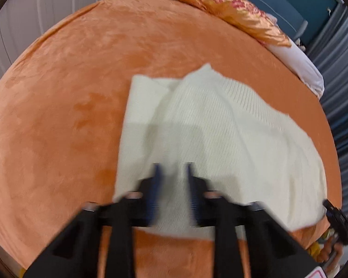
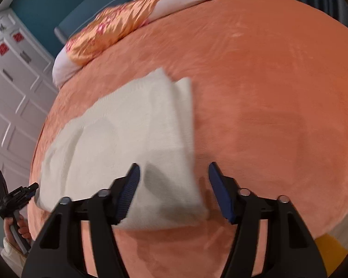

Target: Fold small clothes

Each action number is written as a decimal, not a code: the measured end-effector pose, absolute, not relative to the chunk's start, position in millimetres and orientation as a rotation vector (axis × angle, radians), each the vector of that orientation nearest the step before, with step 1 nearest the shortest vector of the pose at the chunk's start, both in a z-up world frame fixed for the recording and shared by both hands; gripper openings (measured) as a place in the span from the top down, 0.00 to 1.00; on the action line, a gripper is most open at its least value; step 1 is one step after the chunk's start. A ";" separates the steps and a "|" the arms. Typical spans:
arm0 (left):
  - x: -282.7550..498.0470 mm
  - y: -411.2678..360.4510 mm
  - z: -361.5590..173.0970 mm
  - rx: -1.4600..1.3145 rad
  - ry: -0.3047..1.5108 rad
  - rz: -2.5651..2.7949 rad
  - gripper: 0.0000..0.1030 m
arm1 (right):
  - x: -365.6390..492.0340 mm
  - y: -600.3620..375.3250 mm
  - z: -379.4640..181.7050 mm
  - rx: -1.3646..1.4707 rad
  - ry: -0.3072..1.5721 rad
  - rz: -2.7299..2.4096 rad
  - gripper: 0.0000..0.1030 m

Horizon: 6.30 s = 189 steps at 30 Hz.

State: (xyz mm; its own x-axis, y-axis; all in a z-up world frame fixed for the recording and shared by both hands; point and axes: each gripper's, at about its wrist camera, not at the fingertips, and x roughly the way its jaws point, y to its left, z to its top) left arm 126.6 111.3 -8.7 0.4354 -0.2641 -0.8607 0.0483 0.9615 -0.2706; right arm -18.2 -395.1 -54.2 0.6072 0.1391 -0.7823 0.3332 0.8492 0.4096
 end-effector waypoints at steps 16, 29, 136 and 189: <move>80.5 128.2 22.1 -0.196 1.032 -0.282 0.68 | -57.7 -392.9 -46.4 0.559 0.926 -0.069 0.89; 123.5 127.1 -6.0 -0.229 1.112 -0.352 0.95 | -48.4 -401.8 -42.0 0.624 0.907 -0.072 0.87; -8.1 55.1 -1.0 0.188 1.041 -0.126 0.44 | -75.3 -354.8 -48.7 0.269 1.023 -0.093 0.88; -4.9 -38.5 -9.5 0.247 1.070 -0.114 0.40 | -25.6 -345.3 -37.1 0.310 0.979 -0.246 0.52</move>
